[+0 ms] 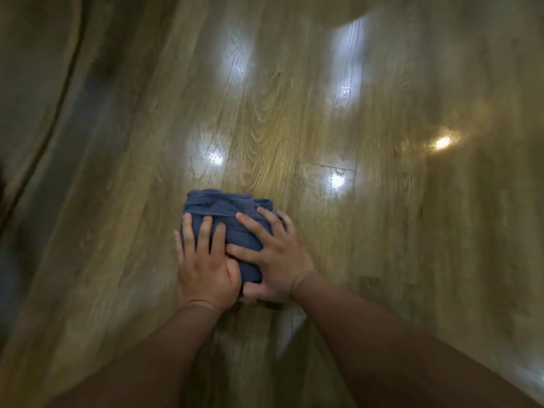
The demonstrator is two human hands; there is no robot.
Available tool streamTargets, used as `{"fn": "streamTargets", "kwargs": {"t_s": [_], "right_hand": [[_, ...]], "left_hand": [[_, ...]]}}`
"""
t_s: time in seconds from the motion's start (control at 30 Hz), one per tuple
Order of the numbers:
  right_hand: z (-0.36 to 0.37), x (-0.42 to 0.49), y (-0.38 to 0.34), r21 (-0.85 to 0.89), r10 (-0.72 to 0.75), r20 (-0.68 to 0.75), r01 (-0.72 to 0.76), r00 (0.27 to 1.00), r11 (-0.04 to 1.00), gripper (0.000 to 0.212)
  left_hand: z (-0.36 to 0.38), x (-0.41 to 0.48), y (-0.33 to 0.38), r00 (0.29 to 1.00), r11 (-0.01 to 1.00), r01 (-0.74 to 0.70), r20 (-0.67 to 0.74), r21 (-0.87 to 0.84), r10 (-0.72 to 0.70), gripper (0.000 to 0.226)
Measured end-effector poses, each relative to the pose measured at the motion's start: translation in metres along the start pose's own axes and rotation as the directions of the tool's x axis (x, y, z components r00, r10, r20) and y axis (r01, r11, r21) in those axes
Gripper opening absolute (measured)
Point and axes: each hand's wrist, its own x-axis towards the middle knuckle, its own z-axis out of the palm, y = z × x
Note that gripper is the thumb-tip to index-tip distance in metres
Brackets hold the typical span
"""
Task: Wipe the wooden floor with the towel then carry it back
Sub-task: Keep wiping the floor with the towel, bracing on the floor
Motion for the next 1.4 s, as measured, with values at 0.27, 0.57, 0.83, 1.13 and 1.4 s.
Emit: {"fn": "streamTargets", "kwargs": {"t_s": [0.27, 0.57, 0.83, 1.13, 1.4], "right_hand": [[-0.002, 0.0, -0.002, -0.088, 0.041, 0.118, -0.031, 0.992, 0.996, 0.071], [-0.003, 0.0, 0.001, -0.066, 0.019, 0.115, -0.012, 0.993, 0.998, 0.071], [-0.018, 0.062, 0.035, -0.069, 0.019, 0.115, -0.011, 0.993, 0.998, 0.074], [-0.036, 0.142, 0.079, -0.164, 0.056, 0.101, -0.039, 0.993, 0.986, 0.074], [-0.037, 0.147, 0.079, -0.185, 0.074, 0.139, -0.047, 0.988, 0.982, 0.083]], "left_hand": [[0.005, -0.001, 0.0, 0.999, 1.0, 0.011, -0.03, 0.027, -0.01, 0.061], [0.006, -0.002, 0.0, 1.0, 1.0, 0.006, -0.029, 0.005, -0.006, 0.059], [-0.006, 0.075, -0.009, 1.0, 1.0, -0.02, 0.005, 0.022, 0.02, 0.065], [-0.012, 0.17, -0.016, 0.999, 0.998, -0.043, -0.025, 0.036, 0.044, 0.065], [-0.011, 0.174, -0.018, 0.997, 0.998, -0.066, -0.05, -0.009, 0.066, 0.061]]}}
